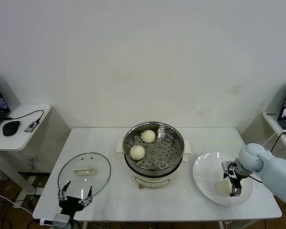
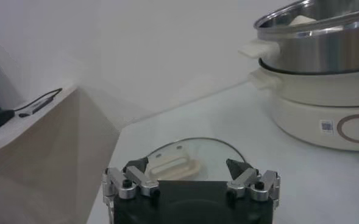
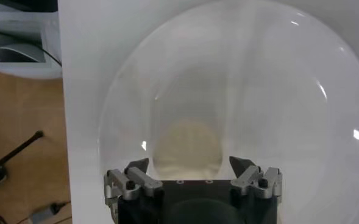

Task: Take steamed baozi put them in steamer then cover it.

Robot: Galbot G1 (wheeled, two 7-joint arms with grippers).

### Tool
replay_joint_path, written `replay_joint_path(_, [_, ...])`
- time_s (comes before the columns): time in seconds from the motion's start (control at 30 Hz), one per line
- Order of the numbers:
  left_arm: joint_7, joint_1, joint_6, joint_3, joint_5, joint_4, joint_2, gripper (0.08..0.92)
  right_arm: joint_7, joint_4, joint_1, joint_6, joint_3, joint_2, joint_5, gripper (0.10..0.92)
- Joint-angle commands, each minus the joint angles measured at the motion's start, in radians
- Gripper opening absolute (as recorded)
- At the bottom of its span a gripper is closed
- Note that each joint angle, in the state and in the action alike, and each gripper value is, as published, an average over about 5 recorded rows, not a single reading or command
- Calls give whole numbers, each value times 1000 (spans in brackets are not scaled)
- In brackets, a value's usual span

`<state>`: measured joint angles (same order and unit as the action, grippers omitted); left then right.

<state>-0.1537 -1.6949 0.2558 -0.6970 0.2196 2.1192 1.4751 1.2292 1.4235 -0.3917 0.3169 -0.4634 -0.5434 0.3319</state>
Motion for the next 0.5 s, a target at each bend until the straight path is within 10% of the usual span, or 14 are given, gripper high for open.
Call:
replay_joint_path(0.03, [0,-2,0,1,0,-1,0,823,-5,-1,-5,1,4,-1,-4,708])
replay_joint_path(0.5, [2,5,-1,10,1,1,6,823,30,49,110,8,26,89,-109,541])
